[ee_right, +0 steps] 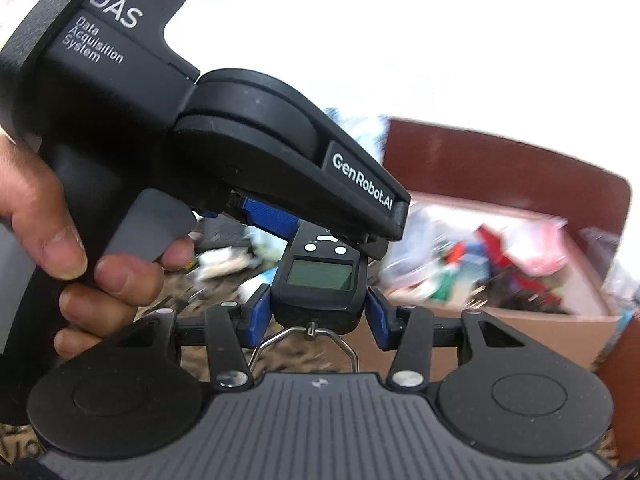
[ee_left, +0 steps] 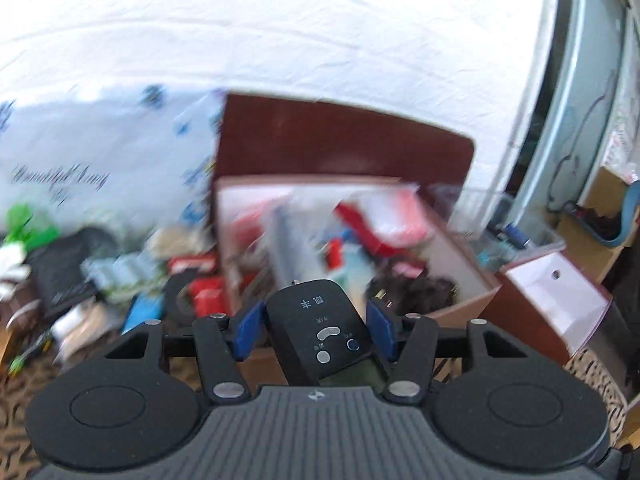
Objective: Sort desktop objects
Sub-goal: 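Lower the scale into the box and open both tools, then withdraw both tools from the box back toward the pile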
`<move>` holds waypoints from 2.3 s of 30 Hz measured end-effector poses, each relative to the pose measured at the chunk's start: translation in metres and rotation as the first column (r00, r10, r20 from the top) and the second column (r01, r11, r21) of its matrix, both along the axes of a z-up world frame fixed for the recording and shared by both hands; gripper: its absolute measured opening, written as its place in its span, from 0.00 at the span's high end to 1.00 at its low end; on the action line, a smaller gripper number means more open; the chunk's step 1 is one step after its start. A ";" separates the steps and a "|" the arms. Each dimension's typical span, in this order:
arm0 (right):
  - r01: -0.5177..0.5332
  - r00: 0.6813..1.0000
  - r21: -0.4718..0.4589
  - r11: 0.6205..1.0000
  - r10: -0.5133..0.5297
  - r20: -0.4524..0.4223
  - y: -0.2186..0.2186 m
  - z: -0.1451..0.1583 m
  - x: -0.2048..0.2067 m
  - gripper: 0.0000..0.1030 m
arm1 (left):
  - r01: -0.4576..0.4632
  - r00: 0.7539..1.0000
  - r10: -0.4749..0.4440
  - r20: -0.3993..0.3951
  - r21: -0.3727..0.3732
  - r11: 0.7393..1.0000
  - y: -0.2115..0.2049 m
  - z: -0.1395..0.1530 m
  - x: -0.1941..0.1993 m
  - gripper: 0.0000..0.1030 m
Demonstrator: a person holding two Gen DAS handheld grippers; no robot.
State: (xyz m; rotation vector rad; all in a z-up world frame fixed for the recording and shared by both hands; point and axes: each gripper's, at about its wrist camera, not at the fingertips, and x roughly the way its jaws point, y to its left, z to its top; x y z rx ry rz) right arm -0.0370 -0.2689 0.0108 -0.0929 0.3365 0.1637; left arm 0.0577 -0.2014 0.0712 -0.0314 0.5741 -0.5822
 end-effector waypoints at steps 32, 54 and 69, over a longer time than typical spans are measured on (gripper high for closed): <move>0.267 0.964 0.003 0.964 -0.267 -0.012 -0.167 -0.061 0.119 0.34 | 0.229 0.973 -0.227 0.035 -0.111 0.967 -0.163 -0.035 0.113 0.09; 0.356 0.934 0.018 0.934 -0.355 -0.035 -0.147 -0.034 0.061 0.15 | 0.215 0.976 -0.216 0.004 -0.126 0.969 -0.099 -0.032 0.059 0.06; 0.263 0.961 0.025 0.964 -0.260 -0.100 -0.078 -0.030 0.016 0.13 | -0.006 1.000 0.005 -0.015 -0.024 1.000 -0.007 -0.044 -0.018 0.06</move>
